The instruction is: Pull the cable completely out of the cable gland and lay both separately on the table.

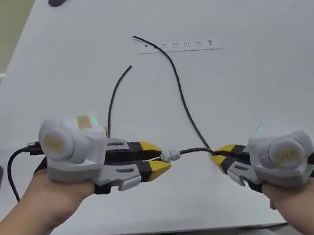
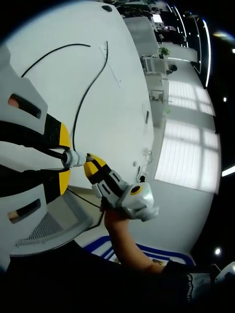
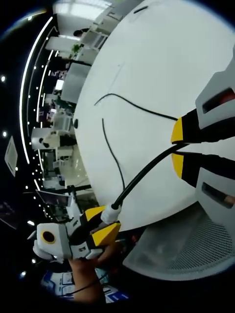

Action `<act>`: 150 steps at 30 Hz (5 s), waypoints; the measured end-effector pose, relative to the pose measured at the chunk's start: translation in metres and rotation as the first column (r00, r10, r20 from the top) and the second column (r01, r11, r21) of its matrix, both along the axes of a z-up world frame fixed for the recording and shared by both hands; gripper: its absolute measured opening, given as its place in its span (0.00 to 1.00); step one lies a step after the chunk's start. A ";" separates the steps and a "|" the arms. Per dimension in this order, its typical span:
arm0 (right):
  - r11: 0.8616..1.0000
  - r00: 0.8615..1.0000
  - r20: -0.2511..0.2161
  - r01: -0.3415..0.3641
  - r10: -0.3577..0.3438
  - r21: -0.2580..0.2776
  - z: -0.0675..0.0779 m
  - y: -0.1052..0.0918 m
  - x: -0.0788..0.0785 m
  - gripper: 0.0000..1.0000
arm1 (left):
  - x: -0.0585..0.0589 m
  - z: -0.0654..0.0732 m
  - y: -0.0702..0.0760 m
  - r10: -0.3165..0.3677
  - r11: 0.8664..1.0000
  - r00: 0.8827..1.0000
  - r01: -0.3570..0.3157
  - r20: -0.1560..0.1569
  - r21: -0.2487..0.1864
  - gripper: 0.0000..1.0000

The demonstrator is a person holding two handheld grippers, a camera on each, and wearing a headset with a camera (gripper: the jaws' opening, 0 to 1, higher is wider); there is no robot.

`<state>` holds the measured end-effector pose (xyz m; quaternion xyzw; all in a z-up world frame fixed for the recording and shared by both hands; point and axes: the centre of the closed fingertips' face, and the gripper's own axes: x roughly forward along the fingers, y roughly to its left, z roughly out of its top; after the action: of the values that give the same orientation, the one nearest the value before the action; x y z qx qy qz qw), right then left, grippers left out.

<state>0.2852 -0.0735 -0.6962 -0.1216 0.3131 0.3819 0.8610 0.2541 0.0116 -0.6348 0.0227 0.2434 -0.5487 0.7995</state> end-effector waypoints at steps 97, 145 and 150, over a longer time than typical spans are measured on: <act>0.999 0.995 -0.097 0.039 -0.039 0.002 -0.005 0.014 -0.004 0.00 | 0.009 -0.010 0.000 0.016 1.000 0.999 -0.015 -0.038 0.025 0.15; 0.882 0.880 0.202 -0.362 0.430 -0.301 0.053 0.082 -0.021 0.03 | 0.002 -0.008 0.011 0.015 1.000 0.999 -0.014 -0.044 0.024 0.15; 0.883 0.880 0.196 -0.369 0.432 -0.290 0.051 0.081 -0.025 0.02 | 0.001 -0.008 0.011 0.009 1.000 0.999 -0.008 -0.049 0.020 0.15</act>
<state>0.2606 0.0077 -0.6456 -0.3372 0.2122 0.4925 0.7738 0.2552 0.0226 -0.6427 0.0162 0.2685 -0.5433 0.7953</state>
